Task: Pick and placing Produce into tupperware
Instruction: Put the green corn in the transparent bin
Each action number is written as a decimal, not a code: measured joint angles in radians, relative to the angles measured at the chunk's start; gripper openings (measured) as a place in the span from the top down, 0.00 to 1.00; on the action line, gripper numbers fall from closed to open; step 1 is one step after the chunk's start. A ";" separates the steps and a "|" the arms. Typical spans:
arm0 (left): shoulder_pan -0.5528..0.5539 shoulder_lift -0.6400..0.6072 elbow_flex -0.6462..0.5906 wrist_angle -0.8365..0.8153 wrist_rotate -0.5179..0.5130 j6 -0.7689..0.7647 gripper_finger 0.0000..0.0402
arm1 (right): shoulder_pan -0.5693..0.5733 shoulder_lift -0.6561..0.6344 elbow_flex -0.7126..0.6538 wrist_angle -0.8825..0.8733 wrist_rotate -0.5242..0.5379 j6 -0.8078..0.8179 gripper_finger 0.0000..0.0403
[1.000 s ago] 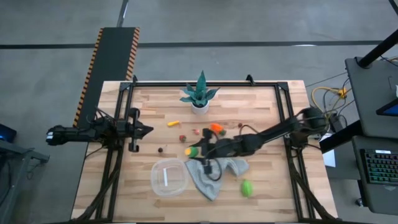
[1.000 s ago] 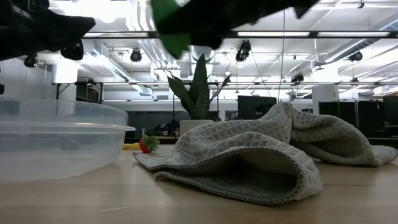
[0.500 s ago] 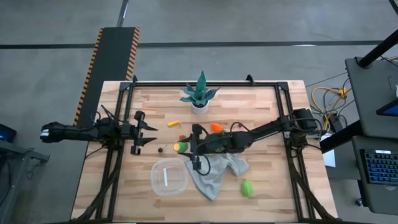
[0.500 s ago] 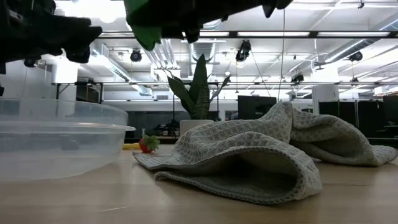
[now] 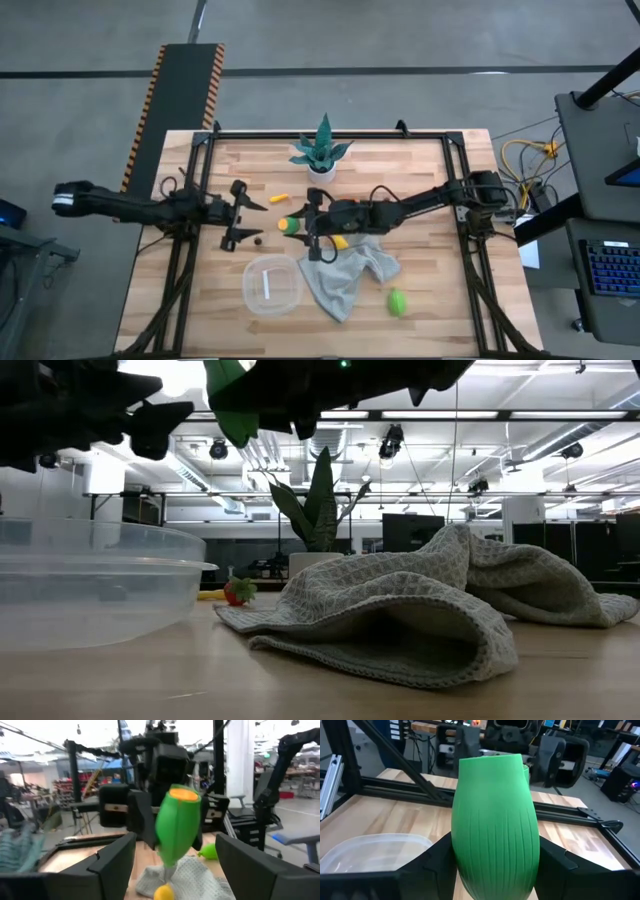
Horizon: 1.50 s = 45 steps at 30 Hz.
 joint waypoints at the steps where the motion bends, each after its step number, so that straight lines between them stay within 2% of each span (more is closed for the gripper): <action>1: 0.000 0.035 0.011 0.019 0.009 0.000 0.36 | -0.003 0.000 0.000 0.001 -0.002 0.000 0.54; 8: -0.013 0.256 0.111 0.066 0.026 0.003 0.36 | -0.009 0.000 -0.002 -0.002 -0.028 0.000 0.54; 13: -0.012 0.342 0.174 0.070 0.026 0.033 0.36 | -0.009 0.000 -0.012 0.001 -0.034 0.000 0.54; 25: -0.012 0.382 0.227 0.076 0.030 0.027 0.36 | -0.013 0.000 -0.030 0.001 -0.027 -0.008 0.54; 40: -0.012 0.502 0.231 0.253 0.032 0.000 0.36 | -0.026 0.000 -0.029 0.028 -0.071 -0.006 0.54; 45: -0.012 0.521 0.231 0.265 0.031 0.001 0.36 | -0.026 0.000 -0.030 0.023 -0.071 -0.003 0.54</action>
